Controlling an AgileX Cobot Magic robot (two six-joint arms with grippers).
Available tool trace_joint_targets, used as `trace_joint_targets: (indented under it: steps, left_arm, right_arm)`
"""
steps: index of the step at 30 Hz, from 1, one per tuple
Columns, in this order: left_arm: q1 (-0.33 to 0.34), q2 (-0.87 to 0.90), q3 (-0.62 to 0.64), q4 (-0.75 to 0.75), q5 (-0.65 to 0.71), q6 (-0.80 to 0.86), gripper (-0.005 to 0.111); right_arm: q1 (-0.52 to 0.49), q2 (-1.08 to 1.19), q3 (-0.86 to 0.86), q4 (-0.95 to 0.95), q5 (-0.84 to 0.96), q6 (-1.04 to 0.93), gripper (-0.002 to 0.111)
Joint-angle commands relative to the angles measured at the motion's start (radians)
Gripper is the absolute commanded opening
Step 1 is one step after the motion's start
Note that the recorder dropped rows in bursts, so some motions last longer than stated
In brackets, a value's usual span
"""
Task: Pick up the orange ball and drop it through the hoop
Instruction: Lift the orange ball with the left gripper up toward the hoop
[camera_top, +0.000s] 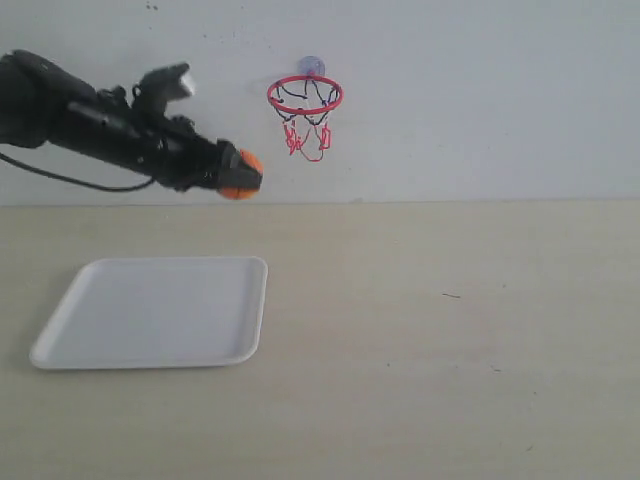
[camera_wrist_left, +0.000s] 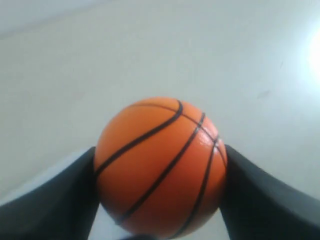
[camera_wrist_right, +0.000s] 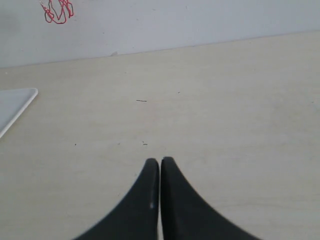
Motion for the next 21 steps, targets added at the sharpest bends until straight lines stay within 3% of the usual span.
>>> trace_joint_targets:
  steps: [1,11,21]
  left_arm:
    - [0.043,0.014,-0.121,-0.244,0.015,0.134,0.004]
    - [0.042,0.228,-0.548,-0.243,0.038,0.077,0.004]
    - [0.033,0.445,-0.889,-0.271,0.051,-0.030,0.004]
  right_arm:
    - [-0.001,-0.005,-0.001,-0.004,-0.012,-0.004,0.000]
    - [-0.001,-0.005,-0.001,-0.004,-0.012,-0.004,0.000]
    - [-0.001,-0.005,-0.001,-0.004,-0.012,-0.004,0.000]
